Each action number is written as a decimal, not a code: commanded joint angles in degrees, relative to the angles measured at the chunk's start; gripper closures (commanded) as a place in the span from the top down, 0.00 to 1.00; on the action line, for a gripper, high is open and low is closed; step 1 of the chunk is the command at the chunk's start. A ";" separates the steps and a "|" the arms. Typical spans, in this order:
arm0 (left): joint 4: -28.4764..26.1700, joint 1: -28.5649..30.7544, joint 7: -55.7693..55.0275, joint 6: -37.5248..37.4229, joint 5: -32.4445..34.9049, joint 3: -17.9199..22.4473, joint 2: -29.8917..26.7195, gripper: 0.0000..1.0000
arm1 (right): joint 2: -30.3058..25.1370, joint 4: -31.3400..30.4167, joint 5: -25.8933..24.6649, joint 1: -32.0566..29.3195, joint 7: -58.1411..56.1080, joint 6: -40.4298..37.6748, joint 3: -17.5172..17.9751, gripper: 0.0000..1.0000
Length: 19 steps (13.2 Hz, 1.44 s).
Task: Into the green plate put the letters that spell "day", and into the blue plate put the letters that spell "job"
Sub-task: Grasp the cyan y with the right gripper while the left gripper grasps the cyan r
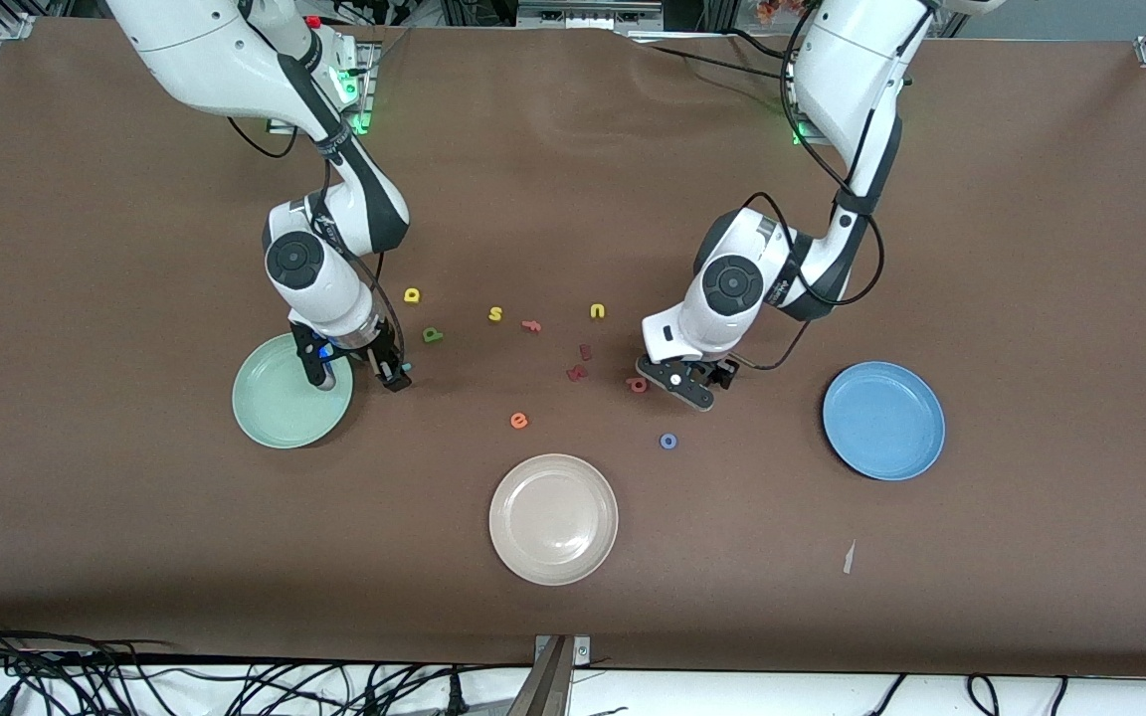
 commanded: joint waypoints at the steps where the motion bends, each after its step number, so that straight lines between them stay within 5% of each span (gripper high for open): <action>1: -0.34 -0.78 0.38 1.41 1.16 0.70 0.71 0.98 | 1.11 0.66 -0.19 0.19 1.14 0.37 -0.01 0.57; 5: -0.08 -0.69 0.47 1.41 1.16 0.70 0.71 0.50 | 1.20 0.66 -0.19 0.19 1.05 0.37 -0.01 0.17; 6: 0.10 -0.69 0.38 1.41 1.16 0.70 0.79 0.45 | 1.11 0.75 0.07 0.19 1.14 0.37 -0.01 0.00; 9: 1.06 -0.43 0.03 1.41 0.54 0.70 1.32 0.39 | 0.06 2.67 0.42 0.19 1.14 -0.33 -0.10 0.00; 13: 1.50 -0.34 -0.49 1.41 0.28 0.78 1.59 0.00 | -4.16 6.55 -1.76 0.10 0.09 -13.49 -3.69 0.00; 19: 4.48 3.25 -0.51 -5.49 0.54 0.70 -1.48 0.00 | -4.96 4.89 -5.91 -1.12 -9.13 -15.80 -12.93 0.00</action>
